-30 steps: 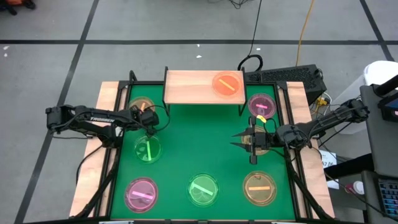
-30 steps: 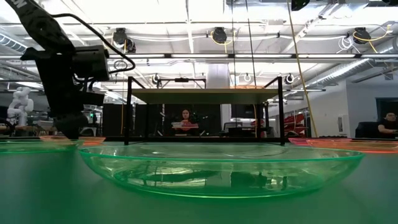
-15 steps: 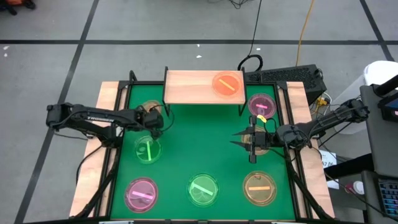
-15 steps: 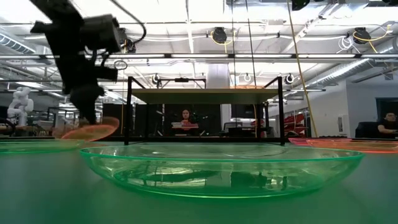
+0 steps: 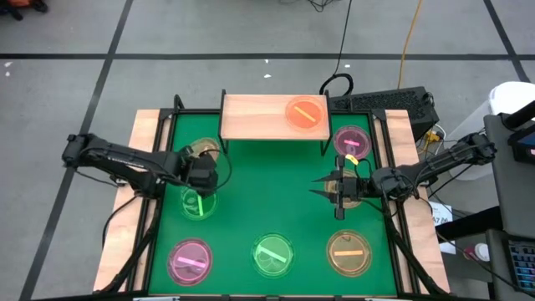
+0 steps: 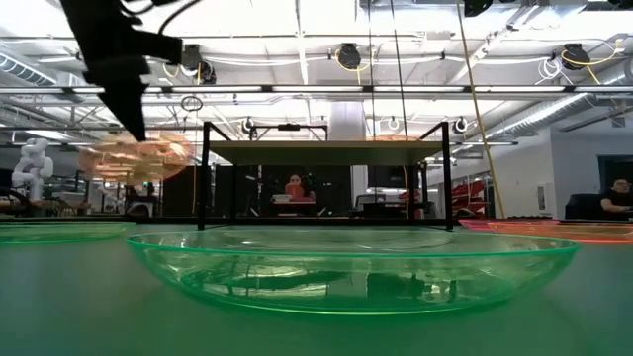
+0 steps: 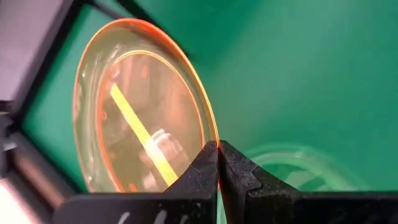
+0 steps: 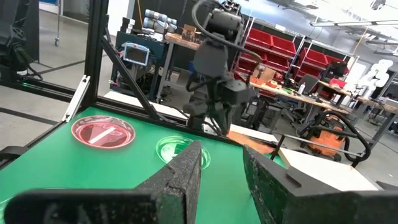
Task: Place and stack plates onto a shelf
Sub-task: Stack the orange plate on top of the orange plate on the shelf
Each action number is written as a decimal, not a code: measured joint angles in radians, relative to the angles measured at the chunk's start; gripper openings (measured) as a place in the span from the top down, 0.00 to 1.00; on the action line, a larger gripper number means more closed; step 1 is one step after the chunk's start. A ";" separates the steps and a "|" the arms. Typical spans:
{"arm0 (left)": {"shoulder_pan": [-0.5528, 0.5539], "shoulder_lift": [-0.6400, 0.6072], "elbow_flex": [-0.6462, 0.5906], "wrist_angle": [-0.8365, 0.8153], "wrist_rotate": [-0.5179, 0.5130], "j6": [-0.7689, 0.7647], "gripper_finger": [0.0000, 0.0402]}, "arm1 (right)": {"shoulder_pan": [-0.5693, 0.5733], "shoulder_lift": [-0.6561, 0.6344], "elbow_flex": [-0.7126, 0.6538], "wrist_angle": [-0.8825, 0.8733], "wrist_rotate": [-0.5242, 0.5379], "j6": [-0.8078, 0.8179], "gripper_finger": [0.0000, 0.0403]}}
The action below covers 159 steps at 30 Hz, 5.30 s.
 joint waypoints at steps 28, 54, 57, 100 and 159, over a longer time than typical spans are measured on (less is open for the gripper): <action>-0.012 0.083 0.329 0.791 -0.226 1.205 0.99 | 0.016 -0.006 0.000 -0.049 0.128 0.002 0.74; 0.433 0.666 0.573 1.117 0.417 1.576 0.94 | 0.177 -0.164 0.000 -0.208 0.135 0.064 0.74; 0.435 0.700 0.603 1.097 0.411 1.558 0.92 | 0.178 -0.164 0.000 -0.207 0.132 0.064 0.74; 0.074 0.148 0.606 0.821 0.157 1.270 0.73 | 0.177 -0.164 0.000 -0.278 0.129 0.084 0.74; -0.156 0.112 -0.153 1.953 0.104 1.267 0.73 | 0.016 0.189 -0.002 -0.317 0.042 0.406 0.74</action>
